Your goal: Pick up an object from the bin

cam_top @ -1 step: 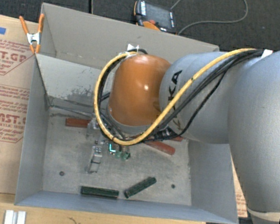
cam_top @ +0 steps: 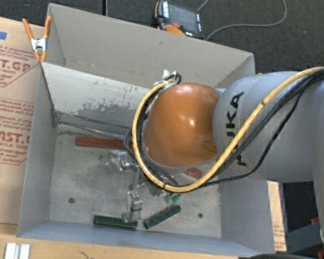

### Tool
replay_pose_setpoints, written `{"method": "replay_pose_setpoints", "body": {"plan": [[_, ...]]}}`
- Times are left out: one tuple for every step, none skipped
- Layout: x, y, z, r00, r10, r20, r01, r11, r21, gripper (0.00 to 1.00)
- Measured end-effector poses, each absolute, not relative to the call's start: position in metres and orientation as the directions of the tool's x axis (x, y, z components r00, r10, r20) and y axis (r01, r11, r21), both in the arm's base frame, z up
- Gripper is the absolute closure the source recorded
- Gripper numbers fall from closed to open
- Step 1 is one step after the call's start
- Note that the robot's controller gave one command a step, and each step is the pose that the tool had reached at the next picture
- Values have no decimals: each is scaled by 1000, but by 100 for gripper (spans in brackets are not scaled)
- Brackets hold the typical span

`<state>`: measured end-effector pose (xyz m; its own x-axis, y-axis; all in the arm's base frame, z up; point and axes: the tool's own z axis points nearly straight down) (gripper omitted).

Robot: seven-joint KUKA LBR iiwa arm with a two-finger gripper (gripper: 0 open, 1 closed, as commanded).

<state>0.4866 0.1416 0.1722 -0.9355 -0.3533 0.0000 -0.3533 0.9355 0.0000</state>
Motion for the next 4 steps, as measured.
{"method": "replay_pose_setpoints", "body": {"plan": [[485,138,69,-971,-241,-10,-241,971,1,0],[487,56,70,-980,-199,-5,-199,980,-3,0],[509,-49,99,-1000,-14,-3,-14,1000,-3,0],[489,-50,70,-966,-258,-6,-258,966,-1,0]]}}
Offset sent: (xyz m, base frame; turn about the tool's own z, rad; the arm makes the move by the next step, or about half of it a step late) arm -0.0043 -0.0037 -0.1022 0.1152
